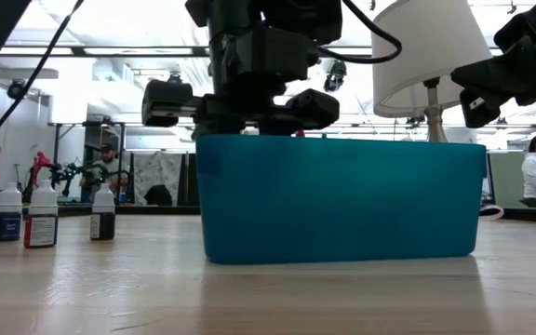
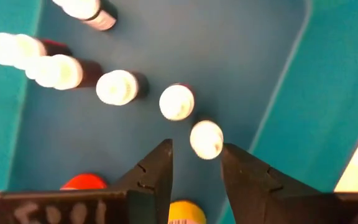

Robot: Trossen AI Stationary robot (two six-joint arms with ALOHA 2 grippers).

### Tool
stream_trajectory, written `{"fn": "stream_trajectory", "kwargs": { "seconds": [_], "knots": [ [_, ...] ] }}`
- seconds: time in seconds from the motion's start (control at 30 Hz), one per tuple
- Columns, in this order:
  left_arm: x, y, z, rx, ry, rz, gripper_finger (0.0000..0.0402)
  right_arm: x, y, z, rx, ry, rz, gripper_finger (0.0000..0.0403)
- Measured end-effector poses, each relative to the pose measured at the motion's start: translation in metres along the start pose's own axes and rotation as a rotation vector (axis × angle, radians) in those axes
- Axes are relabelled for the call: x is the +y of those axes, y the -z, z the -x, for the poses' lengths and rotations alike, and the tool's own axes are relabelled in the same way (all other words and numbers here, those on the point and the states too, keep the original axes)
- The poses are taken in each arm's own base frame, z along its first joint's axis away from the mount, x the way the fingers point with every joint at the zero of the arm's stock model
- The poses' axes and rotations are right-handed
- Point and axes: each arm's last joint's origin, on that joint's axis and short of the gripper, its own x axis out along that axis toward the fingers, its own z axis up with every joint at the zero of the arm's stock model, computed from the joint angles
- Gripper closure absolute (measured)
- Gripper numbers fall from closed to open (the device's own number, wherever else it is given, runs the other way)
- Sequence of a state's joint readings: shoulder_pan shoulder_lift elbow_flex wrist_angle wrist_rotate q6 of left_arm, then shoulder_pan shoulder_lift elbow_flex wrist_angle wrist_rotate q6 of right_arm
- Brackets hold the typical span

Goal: Pick & Place food coloring
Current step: Put the top small red food coloring bottle into the blue bin

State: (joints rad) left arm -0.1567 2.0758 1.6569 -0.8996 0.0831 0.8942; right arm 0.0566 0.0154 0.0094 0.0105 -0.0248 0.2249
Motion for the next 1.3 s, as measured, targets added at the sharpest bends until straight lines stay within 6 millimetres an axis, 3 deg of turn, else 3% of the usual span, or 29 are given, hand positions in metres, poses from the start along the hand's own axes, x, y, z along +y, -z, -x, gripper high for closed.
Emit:
{"fn": "stream_trajectory", "kwargs": {
  "seconds": [0.57, 0.77, 1.0, 1.3],
  "knots": [
    [0.000, -0.001, 0.024, -0.008, -0.015, 0.039, 0.0296, 0.000, 0.000, 0.000, 0.000, 0.000, 0.000, 0.0394],
    [-0.005, 0.000, 0.048, -0.027, -0.037, 0.114, 0.0296, 0.000, 0.000, 0.000, 0.000, 0.000, 0.000, 0.0394],
    [-0.016, 0.004, 0.079, -0.025, -0.041, 0.294, 0.0296, 0.000, 0.000, 0.000, -0.001, -0.001, 0.000, 0.0394],
    [-0.036, 0.011, 0.101, 0.020, 0.038, 0.565, 0.0296, 0.000, 0.000, 0.000, 0.000, 0.000, 0.000, 0.0394]
  ]
}}
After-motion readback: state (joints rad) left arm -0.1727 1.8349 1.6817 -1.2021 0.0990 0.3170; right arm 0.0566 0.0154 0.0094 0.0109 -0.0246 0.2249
